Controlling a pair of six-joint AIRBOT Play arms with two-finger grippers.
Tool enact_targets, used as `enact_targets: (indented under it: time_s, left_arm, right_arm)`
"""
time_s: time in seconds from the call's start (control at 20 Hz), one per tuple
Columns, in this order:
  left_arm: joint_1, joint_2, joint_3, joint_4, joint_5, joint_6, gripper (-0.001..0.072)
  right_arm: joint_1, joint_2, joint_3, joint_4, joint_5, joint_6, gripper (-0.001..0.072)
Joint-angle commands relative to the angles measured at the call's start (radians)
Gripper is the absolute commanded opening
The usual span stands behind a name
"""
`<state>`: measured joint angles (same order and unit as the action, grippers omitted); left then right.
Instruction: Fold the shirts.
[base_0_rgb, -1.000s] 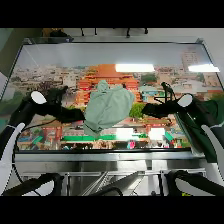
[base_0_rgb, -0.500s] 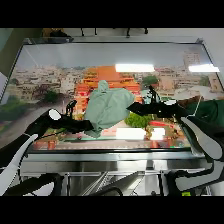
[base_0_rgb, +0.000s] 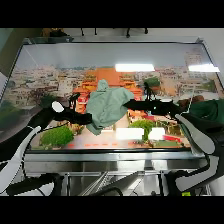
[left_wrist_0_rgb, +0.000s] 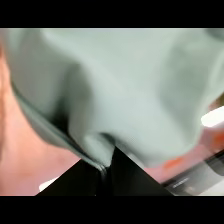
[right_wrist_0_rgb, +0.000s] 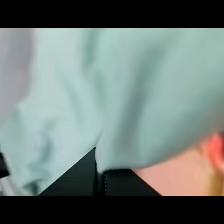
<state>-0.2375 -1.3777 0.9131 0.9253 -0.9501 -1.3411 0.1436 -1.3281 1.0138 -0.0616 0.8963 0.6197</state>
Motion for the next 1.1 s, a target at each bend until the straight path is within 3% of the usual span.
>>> enact_targets:
  time_s: [0.0, 0.2, 0.4, 0.55, 0.8, 1.05]
  left_arm:
    - [0.000, 0.083, 0.150, -0.002, -0.102, 0.007, 0.0011]
    - [0.043, 0.322, 0.511, -0.003, -0.173, -0.005, 0.0011]
    - [0.173, 0.544, 0.823, -0.001, -0.175, -0.005, 0.0011]
    - [0.266, 0.661, 0.896, -0.005, -0.177, -0.003, 0.0011]
    - [0.255, 0.697, 0.637, -0.013, -0.204, -0.005, 0.0013]
    - [0.096, 0.488, 0.178, -0.002, -0.114, 0.050, 0.0013]
  right_arm:
    - [0.003, 0.111, 0.159, -0.039, 0.063, 0.020, 0.0019]
    - [-0.002, 0.344, 0.492, -0.365, 0.062, 0.161, 0.0019]
    - [-0.033, 0.574, 0.706, -0.663, 0.058, 0.253, 0.0019]
    - [-0.032, 0.674, 0.716, -0.722, 0.078, 0.264, 0.0020]
    - [-0.029, 0.537, 0.684, -0.684, 0.284, 0.306, 0.0020]
    - [-0.029, 0.219, 0.511, -0.660, 0.359, 0.338, 0.0030]
